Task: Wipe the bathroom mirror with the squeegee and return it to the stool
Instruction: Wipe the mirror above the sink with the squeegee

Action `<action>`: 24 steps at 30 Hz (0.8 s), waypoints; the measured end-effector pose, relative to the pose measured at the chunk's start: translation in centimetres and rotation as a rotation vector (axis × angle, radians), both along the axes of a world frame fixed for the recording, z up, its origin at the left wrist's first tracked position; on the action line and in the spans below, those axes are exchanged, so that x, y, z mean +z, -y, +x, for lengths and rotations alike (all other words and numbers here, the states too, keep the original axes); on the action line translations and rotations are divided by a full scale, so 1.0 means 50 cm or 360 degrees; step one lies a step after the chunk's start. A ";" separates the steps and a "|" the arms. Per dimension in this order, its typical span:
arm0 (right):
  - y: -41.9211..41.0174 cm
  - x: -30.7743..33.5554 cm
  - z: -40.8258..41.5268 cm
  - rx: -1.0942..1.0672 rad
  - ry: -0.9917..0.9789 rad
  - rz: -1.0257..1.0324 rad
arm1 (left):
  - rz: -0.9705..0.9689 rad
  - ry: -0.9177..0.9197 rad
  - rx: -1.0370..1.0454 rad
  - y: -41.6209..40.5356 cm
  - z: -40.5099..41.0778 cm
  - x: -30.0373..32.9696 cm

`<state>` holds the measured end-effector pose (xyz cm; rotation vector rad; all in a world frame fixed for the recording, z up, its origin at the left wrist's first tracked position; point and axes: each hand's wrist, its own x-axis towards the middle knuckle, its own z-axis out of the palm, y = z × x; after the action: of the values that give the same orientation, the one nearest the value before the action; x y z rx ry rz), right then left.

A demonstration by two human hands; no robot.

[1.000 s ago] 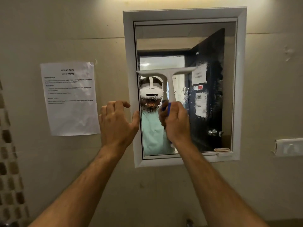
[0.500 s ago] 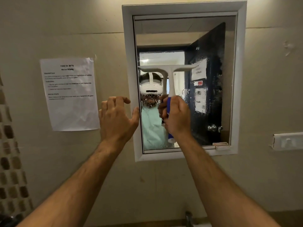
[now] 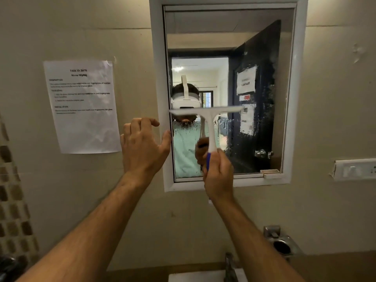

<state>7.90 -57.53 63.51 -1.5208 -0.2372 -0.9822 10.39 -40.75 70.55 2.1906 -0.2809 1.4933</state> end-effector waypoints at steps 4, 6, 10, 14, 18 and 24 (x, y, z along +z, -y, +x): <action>-0.003 0.107 0.011 -0.0183 -0.0037 -0.0051 | -0.0026 -0.0006 -0.0007 0.007 -0.002 0.005; -0.004 0.102 0.012 -0.0255 -0.0072 -0.0103 | -0.0042 0.0002 -0.0019 0.006 -0.002 0.002; 0.001 -0.023 0.013 -0.0086 -0.0084 -0.0090 | -0.0021 -0.0006 -0.0010 -0.003 -0.001 -0.018; -0.004 -0.089 -0.008 0.0031 -0.0178 0.0013 | -0.0013 -0.0036 0.0006 -0.007 -0.002 -0.023; -0.003 -0.029 -0.012 0.0001 -0.0077 0.0018 | -0.0011 -0.0036 -0.0001 -0.006 0.000 -0.022; 0.006 0.019 0.008 -0.0251 -0.0055 -0.0117 | -0.0006 -0.0026 -0.0020 0.004 0.002 -0.035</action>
<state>8.30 -57.81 64.48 -1.6417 -0.1313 -1.0803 10.51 -40.96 68.78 2.1930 -0.2862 1.4674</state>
